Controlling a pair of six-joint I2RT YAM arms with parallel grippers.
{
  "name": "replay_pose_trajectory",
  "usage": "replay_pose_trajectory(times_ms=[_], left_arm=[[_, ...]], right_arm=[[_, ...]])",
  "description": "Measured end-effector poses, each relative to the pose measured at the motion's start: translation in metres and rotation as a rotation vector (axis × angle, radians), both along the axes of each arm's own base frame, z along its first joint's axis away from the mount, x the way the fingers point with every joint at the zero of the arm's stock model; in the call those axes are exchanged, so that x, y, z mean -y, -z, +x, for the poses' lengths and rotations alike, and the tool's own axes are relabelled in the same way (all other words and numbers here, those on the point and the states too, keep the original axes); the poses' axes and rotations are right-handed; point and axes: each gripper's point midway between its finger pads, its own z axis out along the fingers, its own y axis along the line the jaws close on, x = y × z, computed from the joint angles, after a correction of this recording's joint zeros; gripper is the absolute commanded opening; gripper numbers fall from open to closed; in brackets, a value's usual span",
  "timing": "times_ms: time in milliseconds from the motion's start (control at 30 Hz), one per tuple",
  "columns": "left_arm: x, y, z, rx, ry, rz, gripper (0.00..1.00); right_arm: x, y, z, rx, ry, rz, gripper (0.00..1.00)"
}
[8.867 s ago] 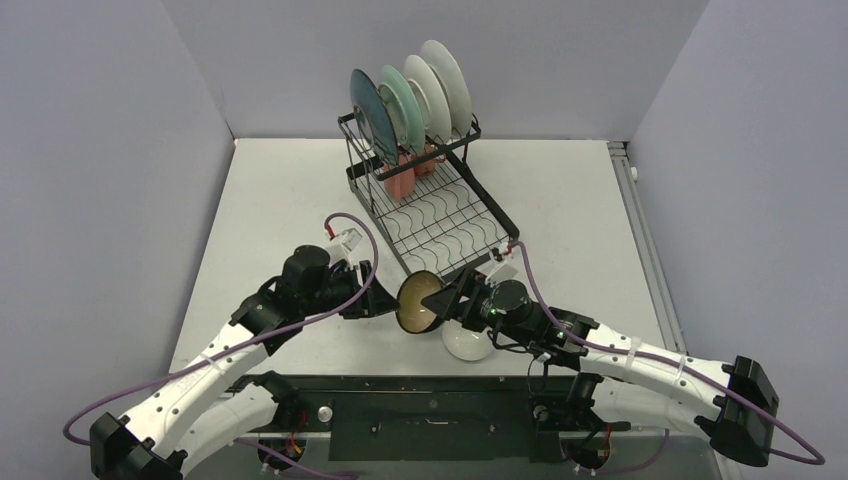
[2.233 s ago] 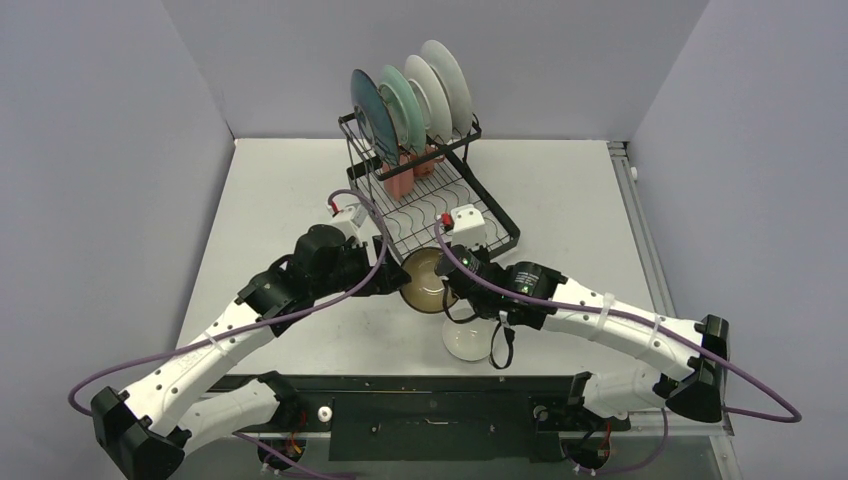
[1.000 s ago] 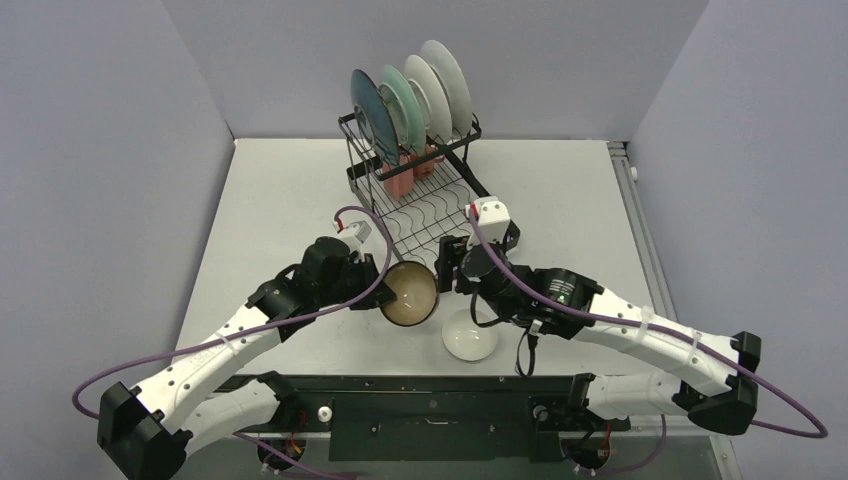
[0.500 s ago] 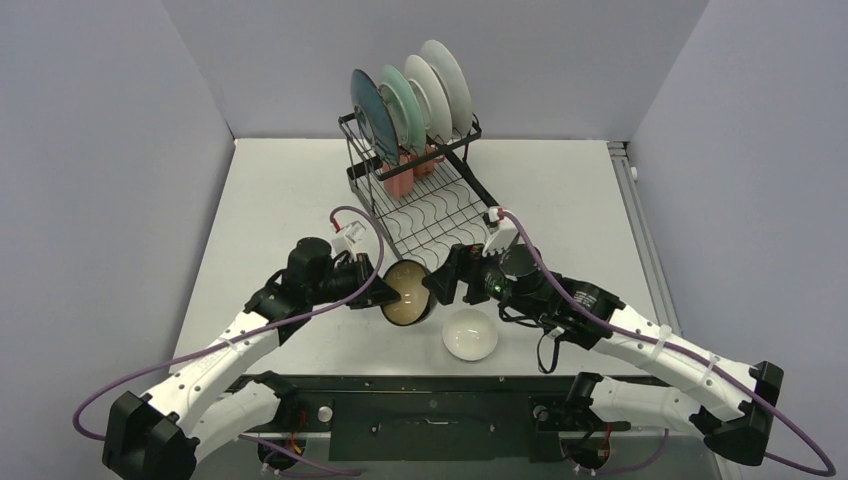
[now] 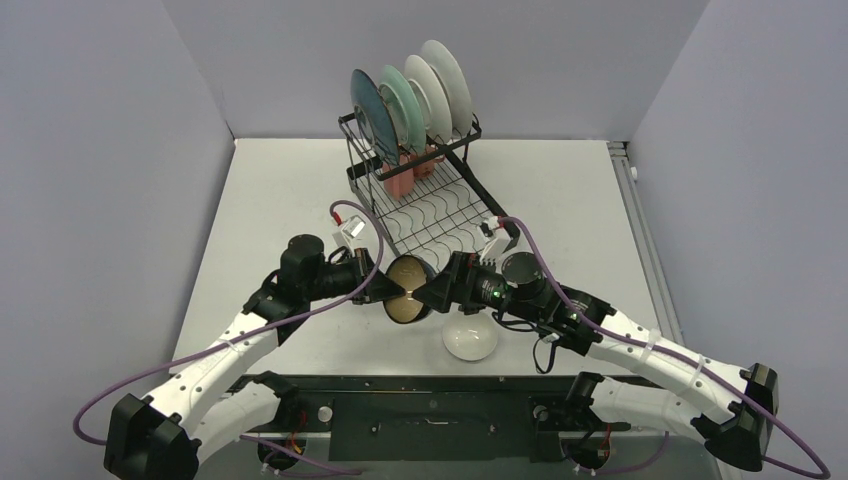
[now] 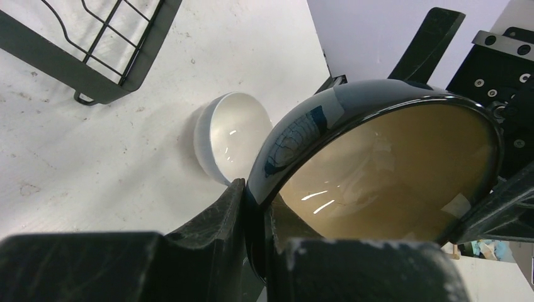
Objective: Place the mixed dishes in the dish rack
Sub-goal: Pick up the bowl from the dish rack.
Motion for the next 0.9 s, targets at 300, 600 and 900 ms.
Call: replay_pose_trajectory(times_ms=[300, 600, 900], left_arm=[[0.0, 0.001, -0.001, -0.003, 0.009, -0.009, 0.0], [-0.001, 0.003, 0.0, -0.01, 0.007, -0.004, 0.0], [-0.004, 0.01, 0.001, -0.019, -0.008, 0.02, 0.0]], right_arm=[[-0.004, 0.0, -0.004, -0.027, -0.011, 0.031, 0.73], [-0.005, 0.002, -0.003, -0.04, -0.007, 0.03, 0.73], [-0.011, 0.012, -0.001, -0.061, 0.0, 0.01, 0.74]])
